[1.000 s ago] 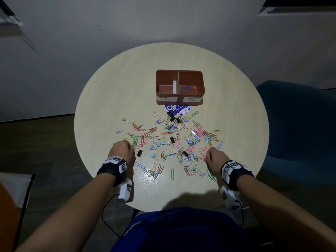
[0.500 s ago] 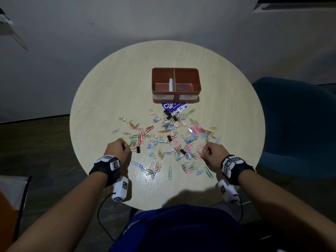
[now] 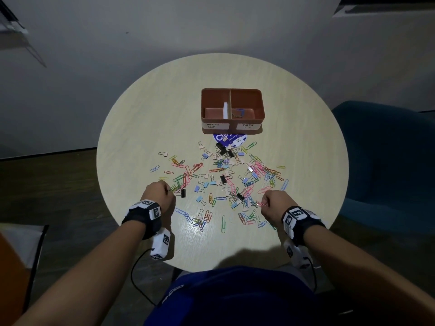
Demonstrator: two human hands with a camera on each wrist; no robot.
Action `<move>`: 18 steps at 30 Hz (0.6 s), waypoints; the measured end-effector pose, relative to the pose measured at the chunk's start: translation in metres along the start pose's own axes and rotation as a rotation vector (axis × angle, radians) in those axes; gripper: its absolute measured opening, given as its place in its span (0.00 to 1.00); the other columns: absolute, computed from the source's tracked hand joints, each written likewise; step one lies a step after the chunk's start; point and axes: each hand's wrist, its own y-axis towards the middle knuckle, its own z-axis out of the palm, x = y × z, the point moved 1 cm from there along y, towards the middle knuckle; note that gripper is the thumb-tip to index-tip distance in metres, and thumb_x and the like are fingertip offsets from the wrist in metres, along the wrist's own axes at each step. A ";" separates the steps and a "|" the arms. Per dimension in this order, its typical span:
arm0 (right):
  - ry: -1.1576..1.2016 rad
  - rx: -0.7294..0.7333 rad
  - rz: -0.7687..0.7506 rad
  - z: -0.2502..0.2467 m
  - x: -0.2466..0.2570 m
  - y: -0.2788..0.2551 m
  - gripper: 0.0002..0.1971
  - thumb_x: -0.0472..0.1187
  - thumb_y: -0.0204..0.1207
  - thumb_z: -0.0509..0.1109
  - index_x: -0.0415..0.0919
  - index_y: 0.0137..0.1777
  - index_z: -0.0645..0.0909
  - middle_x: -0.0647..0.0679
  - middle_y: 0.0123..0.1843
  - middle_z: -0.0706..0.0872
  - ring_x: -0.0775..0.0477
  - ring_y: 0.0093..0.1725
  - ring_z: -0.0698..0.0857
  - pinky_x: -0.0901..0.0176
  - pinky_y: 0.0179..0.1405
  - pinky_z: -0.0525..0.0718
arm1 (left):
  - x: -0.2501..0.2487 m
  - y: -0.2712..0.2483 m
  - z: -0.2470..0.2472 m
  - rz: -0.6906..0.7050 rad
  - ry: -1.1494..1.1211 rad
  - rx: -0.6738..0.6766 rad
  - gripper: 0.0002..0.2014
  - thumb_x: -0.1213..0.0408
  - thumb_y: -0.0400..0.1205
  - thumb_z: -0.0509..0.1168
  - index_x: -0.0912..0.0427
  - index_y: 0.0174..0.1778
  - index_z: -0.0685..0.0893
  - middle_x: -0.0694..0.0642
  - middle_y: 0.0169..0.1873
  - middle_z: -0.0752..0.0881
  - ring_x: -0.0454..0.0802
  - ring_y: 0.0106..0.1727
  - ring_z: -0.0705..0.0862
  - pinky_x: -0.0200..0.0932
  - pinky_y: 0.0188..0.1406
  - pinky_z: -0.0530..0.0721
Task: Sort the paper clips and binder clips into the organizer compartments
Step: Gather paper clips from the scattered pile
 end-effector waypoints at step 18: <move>0.148 -0.045 -0.010 -0.017 -0.003 -0.003 0.10 0.35 0.74 0.64 0.49 0.40 0.86 0.53 0.38 0.84 0.48 0.38 0.84 0.65 0.34 0.76 | 0.016 -0.007 -0.012 0.016 -0.016 -0.136 0.09 0.65 0.82 0.65 0.61 0.53 0.89 0.64 0.48 0.88 0.65 0.53 0.84 0.50 0.49 0.81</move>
